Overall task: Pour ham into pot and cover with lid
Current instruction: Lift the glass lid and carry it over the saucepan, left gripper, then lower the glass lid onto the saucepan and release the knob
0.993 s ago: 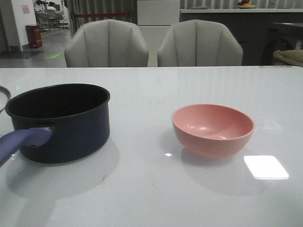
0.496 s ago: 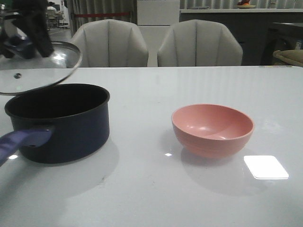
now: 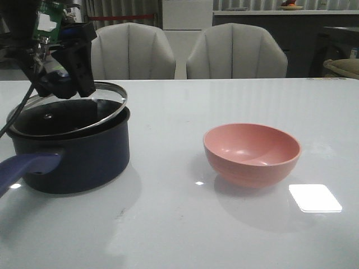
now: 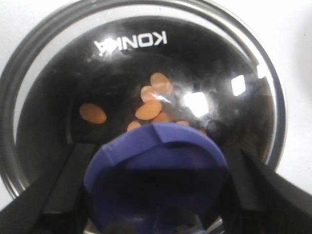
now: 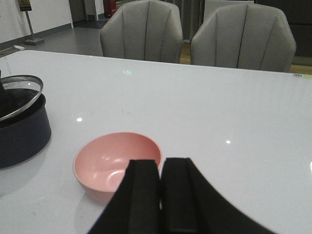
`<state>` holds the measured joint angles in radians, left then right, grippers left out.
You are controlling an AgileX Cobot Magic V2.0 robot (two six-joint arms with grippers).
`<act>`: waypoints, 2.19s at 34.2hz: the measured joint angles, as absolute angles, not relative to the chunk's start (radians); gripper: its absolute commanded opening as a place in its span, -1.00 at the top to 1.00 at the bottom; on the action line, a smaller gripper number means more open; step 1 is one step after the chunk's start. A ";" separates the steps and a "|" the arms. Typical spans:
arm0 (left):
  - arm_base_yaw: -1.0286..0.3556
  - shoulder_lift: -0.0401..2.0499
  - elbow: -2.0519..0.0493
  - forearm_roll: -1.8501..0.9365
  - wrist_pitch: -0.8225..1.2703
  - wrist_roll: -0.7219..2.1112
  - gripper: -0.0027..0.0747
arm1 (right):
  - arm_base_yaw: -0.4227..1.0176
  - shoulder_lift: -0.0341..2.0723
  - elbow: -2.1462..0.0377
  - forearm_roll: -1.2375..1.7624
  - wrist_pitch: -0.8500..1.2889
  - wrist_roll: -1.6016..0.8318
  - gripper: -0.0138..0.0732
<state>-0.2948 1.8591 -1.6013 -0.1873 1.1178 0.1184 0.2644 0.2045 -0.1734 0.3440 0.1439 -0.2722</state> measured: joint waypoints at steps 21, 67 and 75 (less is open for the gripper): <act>-0.295 1.885 -1.625 -0.185 1.184 0.121 -0.18 | 0.264 0.204 -0.173 0.344 0.144 -0.272 0.35; -0.295 1.584 -1.605 -0.127 1.075 0.121 -0.63 | 0.264 0.204 -0.173 0.344 0.144 -0.272 0.35; -0.295 1.270 -1.318 -0.138 0.840 0.121 -0.63 | 0.264 0.204 -0.173 0.344 0.144 -0.272 0.35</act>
